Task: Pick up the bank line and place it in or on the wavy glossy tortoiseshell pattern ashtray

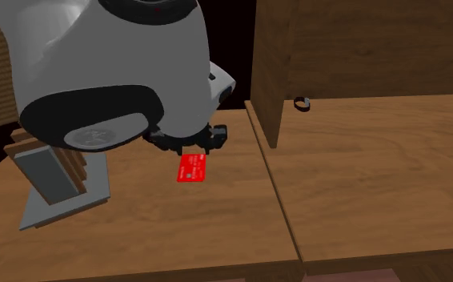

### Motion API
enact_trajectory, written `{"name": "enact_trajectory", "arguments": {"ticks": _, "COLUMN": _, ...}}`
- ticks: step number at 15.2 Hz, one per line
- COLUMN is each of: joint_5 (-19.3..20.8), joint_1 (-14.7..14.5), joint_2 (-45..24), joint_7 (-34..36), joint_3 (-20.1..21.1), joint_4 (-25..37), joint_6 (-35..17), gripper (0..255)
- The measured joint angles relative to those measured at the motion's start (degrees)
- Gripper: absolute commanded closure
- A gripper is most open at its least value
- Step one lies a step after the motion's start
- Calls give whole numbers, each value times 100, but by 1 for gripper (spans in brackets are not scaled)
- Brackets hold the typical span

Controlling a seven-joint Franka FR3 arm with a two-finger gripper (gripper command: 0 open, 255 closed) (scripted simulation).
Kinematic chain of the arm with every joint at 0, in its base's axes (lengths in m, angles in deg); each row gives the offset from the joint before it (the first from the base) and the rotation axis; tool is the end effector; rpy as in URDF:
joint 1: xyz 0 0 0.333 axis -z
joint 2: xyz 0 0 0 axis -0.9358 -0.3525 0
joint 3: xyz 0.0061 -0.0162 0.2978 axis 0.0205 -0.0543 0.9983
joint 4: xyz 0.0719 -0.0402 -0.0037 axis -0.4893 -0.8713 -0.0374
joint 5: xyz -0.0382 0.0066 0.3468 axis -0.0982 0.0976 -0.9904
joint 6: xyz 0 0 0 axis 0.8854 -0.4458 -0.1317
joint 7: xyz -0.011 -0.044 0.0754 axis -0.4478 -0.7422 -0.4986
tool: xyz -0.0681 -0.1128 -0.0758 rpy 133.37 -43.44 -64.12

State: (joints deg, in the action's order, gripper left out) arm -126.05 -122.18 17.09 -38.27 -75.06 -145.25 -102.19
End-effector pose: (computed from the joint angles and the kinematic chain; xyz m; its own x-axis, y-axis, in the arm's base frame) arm 0.4298 0.1162 0.3303 0.5509 0.6267 0.5511 0.7538 -0.6571 -0.0063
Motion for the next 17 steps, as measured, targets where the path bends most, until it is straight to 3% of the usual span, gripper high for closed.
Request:
{"name": "enact_trajectory", "arguments": {"ticks": 6, "joint_5": 969, "joint_1": 677, "joint_2": 385, "joint_7": 886, "joint_3": 542, "joint_4": 69, "joint_6": 417, "gripper": 255}}
{"name": "enact_trajectory", "arguments": {"ticks": 9, "joint_5": 1258, "joint_1": 885, "joint_2": 521, "joint_7": 1170, "joint_3": 719, "joint_4": 146, "joint_6": 622, "gripper": 255}}
{"name": "enact_trajectory", "arguments": {"ticks": 14, "joint_5": 1657, "joint_1": 1181, "joint_2": 762, "joint_7": 1558, "joint_3": 958, "joint_4": 288, "joint_6": 994, "gripper": 255}}
{"name": "enact_trajectory", "arguments": {"ticks": 17, "joint_5": 1627, "joint_1": 1076, "joint_2": 536, "joint_7": 1856, "joint_3": 1160, "joint_4": 562, "joint_6": 974, "gripper": 255}}
